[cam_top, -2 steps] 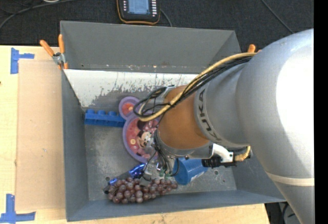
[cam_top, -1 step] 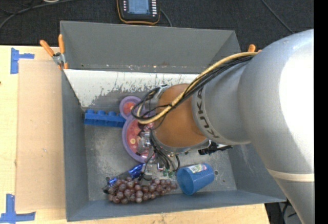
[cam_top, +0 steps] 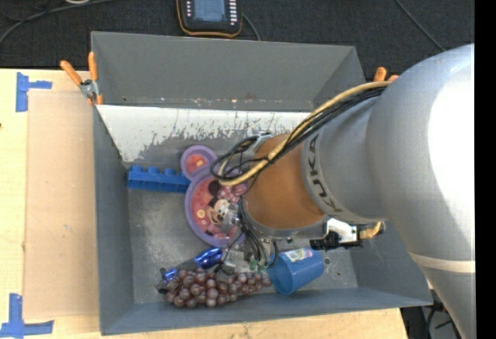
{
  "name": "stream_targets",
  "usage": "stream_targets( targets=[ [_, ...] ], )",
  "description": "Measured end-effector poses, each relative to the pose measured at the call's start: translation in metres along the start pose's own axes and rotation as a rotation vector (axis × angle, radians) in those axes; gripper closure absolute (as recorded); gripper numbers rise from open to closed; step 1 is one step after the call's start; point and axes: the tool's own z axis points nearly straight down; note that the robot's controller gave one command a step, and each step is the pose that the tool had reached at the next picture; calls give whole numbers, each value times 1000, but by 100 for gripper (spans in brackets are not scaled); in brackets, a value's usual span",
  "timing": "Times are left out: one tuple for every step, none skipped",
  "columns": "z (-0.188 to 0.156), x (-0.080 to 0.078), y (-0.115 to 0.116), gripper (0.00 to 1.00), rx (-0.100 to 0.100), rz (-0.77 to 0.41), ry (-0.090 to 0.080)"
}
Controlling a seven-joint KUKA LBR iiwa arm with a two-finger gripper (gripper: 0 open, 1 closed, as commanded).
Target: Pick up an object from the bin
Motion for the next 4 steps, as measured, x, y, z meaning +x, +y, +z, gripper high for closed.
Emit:
stream_targets(
  targets=[
    [4,-14,12,0,4,-44,8],
    [3,-10,16,0,2,-39,3],
    [-15,-10,18,0,7,114,11],
    [-23,-23,47,0,6,-131,14]
  ],
)
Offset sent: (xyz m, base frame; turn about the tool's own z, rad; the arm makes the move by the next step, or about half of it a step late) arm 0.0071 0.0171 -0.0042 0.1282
